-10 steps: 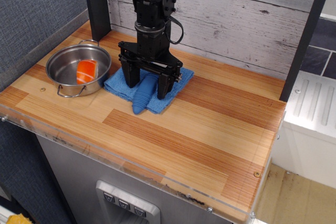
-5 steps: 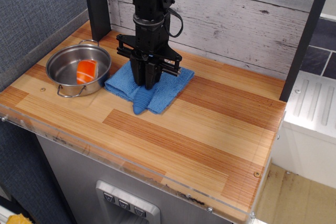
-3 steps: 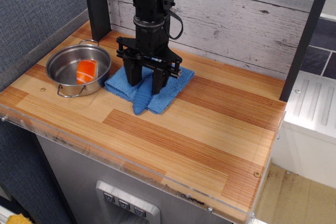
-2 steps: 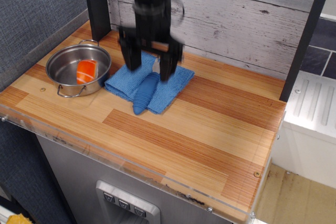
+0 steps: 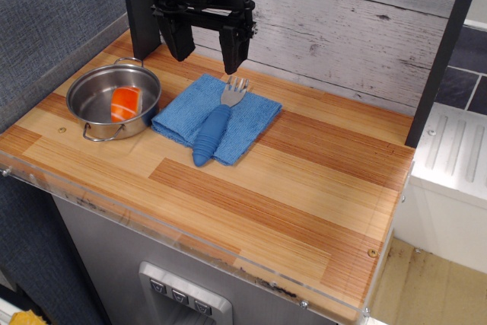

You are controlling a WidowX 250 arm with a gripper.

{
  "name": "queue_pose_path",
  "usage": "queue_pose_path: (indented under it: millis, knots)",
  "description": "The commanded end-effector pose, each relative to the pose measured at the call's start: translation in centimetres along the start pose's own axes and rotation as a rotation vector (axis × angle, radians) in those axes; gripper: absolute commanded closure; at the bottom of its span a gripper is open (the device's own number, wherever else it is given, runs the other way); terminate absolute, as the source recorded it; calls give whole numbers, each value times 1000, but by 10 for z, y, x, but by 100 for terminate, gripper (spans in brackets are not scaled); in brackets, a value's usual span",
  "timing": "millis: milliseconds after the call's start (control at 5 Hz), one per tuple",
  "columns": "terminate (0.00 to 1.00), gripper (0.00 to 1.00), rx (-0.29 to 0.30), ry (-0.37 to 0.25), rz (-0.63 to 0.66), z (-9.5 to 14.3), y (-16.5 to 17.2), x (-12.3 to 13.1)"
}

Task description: Straighten the fork out a little

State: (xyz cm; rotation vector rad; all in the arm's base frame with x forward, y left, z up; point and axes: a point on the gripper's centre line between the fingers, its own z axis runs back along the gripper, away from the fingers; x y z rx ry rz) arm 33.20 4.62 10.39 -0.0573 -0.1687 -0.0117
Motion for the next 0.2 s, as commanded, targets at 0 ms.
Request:
queue_pose_path:
  millis: [0]
  knots:
    - [100, 0, 15, -63, -2, 20, 5, 7]
